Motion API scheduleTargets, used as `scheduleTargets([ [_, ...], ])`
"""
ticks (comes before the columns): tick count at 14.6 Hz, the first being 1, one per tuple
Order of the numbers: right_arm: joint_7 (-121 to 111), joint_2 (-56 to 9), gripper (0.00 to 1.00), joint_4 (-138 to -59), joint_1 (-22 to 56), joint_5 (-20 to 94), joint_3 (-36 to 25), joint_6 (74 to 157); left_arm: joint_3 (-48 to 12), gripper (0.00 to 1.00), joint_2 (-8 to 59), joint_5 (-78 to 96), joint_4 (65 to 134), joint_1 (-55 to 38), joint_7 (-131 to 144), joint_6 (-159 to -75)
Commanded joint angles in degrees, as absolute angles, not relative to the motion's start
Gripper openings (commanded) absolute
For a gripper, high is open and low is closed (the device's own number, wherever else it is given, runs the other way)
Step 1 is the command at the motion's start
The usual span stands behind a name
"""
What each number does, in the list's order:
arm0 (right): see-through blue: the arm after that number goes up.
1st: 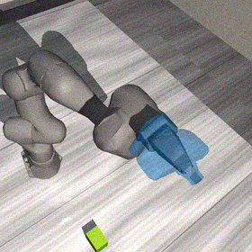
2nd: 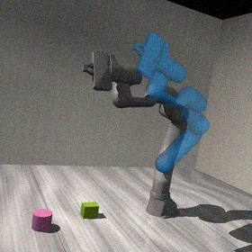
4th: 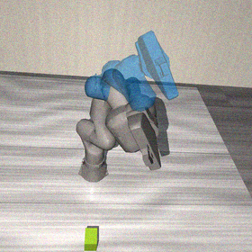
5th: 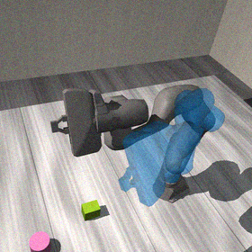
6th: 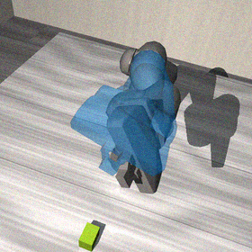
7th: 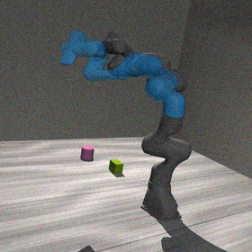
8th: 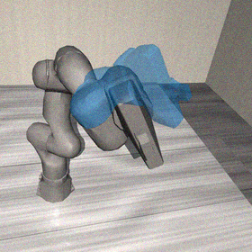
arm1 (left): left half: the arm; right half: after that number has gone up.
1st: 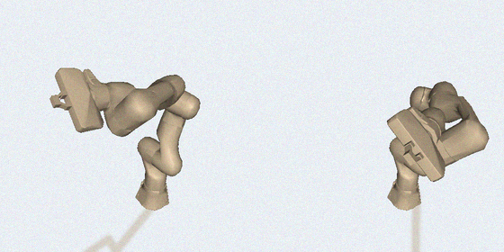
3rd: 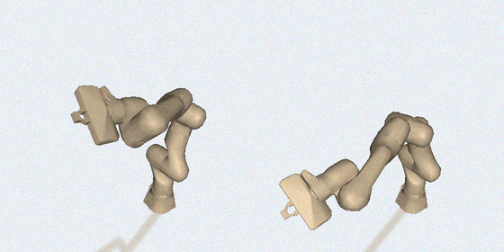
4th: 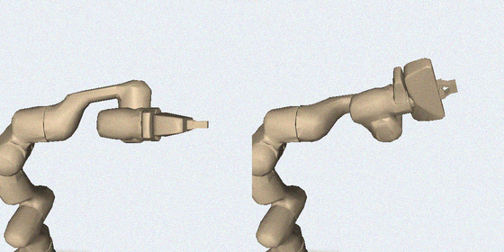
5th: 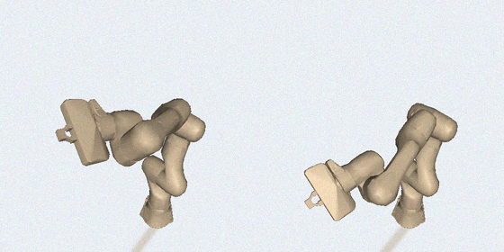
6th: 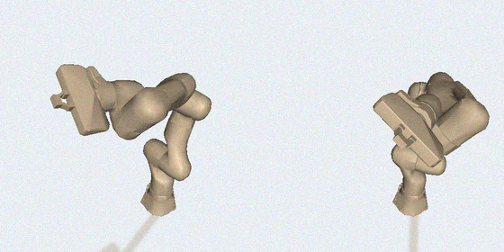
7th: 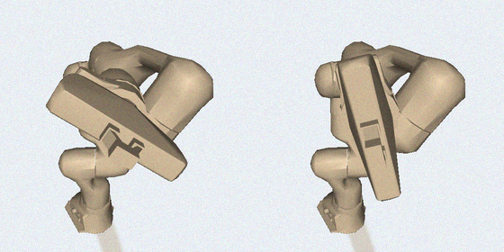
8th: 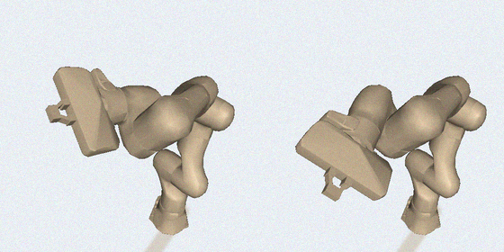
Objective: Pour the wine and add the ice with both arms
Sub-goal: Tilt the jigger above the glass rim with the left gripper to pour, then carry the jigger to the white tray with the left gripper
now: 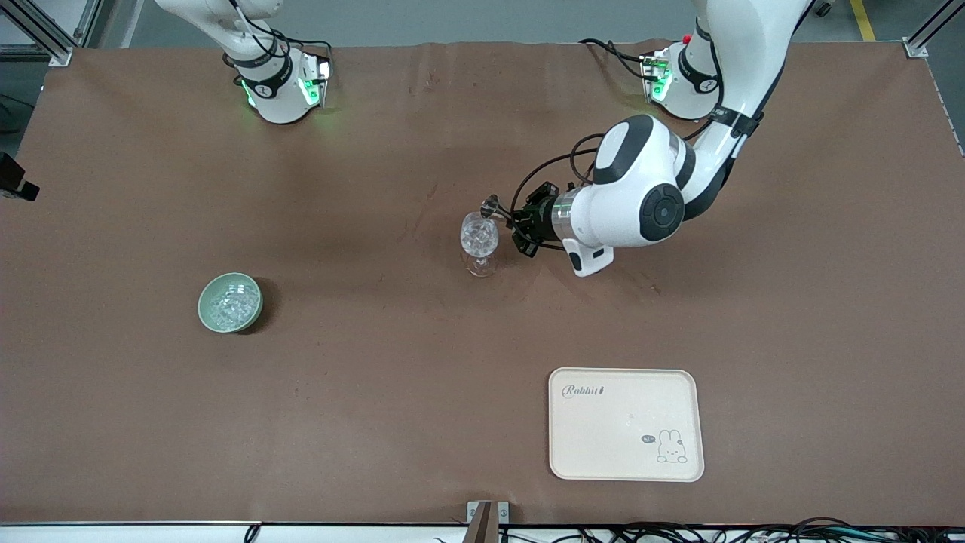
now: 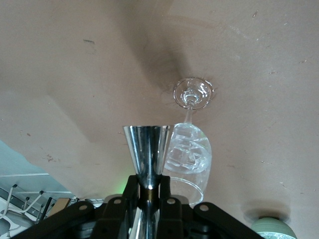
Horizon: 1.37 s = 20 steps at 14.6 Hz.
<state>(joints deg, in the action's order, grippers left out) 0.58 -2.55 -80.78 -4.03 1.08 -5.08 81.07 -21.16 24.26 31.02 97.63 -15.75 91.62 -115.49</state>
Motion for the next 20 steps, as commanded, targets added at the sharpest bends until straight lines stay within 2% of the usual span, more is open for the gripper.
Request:
scheduleTargets([
  [1, 0.0, -1.93, 0.0, -81.74, -4.66, 1.76, -4.66, 81.47, -21.01, 0.01, 24.34, 30.23, 96.77, -16.7, 92.9, -116.19],
  [13, 0.0, -1.93, 0.0, -81.74, -4.75, 1.85, -4.75, 81.56, -21.18, 0.01, 25.92, 26.01, 95.37, -16.53, 97.21, -117.07],
  [20, 0.09, -2.02, 0.0, -81.74, -4.48, 1.93, -4.75, 79.81, -21.09, 0.01, 26.63, 42.16, 94.57, -11.0, 83.33, -111.62],
])
